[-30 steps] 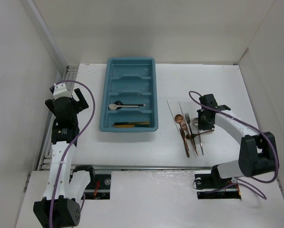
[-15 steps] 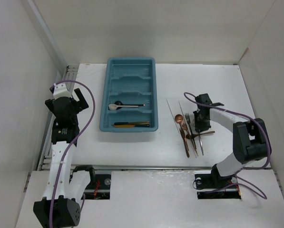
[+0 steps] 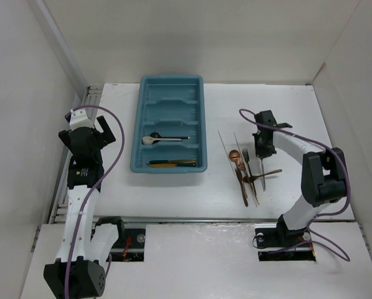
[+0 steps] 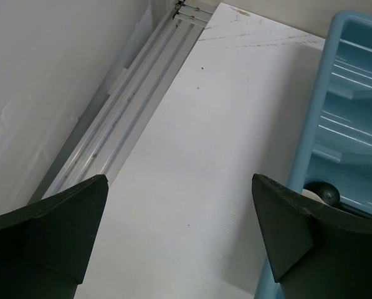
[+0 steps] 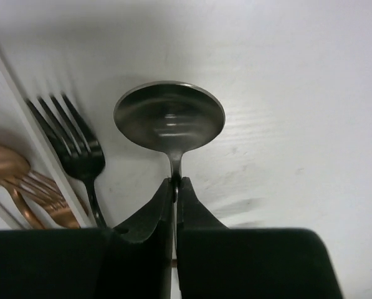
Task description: Sort the eating utensils into containers
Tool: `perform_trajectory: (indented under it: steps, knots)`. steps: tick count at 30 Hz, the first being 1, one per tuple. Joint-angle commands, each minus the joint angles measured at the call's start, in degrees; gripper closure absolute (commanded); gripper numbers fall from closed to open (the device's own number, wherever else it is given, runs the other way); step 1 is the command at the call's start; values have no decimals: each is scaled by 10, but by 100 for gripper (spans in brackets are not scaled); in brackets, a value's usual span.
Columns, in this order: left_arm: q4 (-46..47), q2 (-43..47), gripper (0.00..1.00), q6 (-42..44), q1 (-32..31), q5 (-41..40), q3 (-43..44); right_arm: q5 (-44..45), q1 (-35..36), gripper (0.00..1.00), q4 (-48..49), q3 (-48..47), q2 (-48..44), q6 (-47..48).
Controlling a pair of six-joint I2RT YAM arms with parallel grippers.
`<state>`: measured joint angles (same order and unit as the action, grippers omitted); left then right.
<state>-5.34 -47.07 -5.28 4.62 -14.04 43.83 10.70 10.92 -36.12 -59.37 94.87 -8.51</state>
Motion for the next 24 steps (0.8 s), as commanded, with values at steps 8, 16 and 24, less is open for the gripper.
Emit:
perform_trajectory:
  steps: [8,16,24]
  knots:
    - [31,8,0,11,3,-18,3,168,62,100,125,-182,-57,140]
    - [25,-3,0,16,3,-23,15,93,282,100,256,-364,101,308]
    - [12,3,0,21,8,-42,27,25,379,100,256,-578,311,382]
